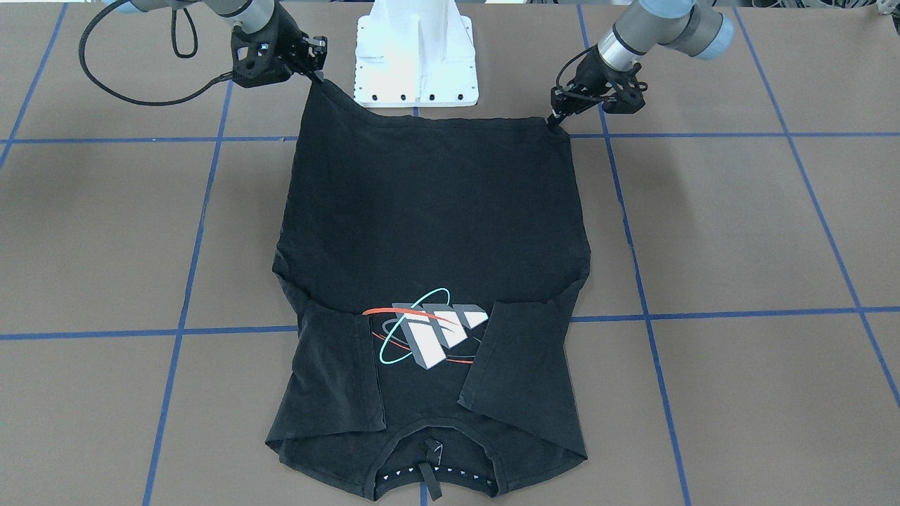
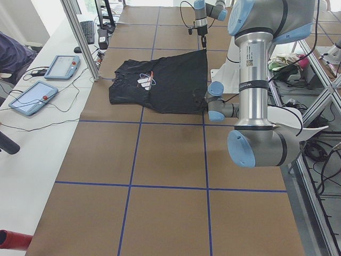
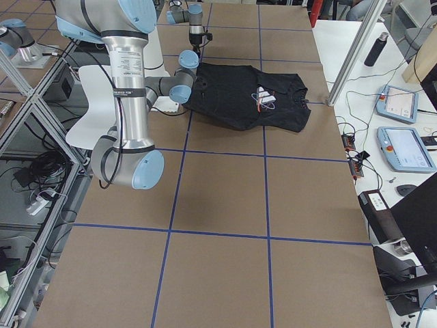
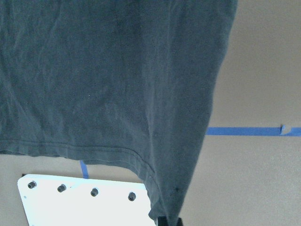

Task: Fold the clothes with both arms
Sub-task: 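Grasp the hem corner with the left gripper and lift both corners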

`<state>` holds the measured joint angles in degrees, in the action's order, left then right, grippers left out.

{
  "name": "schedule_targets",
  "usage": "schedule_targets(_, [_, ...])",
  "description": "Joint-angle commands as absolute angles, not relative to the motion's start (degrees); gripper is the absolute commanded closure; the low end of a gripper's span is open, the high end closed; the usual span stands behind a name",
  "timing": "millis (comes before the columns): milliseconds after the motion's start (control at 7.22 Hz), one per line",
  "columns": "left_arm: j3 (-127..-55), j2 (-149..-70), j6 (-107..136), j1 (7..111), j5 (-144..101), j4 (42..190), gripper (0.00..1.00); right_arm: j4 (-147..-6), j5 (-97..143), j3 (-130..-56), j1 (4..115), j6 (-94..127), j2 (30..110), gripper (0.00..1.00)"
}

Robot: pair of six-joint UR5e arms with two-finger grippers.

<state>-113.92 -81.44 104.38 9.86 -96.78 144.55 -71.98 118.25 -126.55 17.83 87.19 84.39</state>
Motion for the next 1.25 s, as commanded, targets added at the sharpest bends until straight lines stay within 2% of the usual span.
schedule_targets(0, [-120.37, -79.03, 104.33, 10.11, -97.29, 144.58, 1.00, -71.98, 122.14, -127.61, 18.71, 86.49, 84.98, 1.00])
schedule_targets(277, [-124.00, -76.82, 104.24, 10.19, -100.27, 144.67, 1.00, -71.98, 130.13, -128.23, 21.78, 86.48, 86.21, 1.00])
schedule_targets(692, [-127.07, -76.82, 103.80, 7.40, -103.00, 144.76, 1.00, -72.07, 141.13, -132.26, 22.24, 87.10, 93.05, 1.00])
schedule_targets(831, [-129.00, -74.47, 103.80, 6.51, -105.10, 144.76, 1.00, -72.07, 141.67, -133.49, 22.06, 87.10, 95.25, 1.00])
schedule_targets(1108, [-130.77, -74.27, 104.15, 8.07, -106.95, 144.67, 1.00, -72.07, 141.59, -132.98, 23.19, 87.01, 95.19, 1.00])
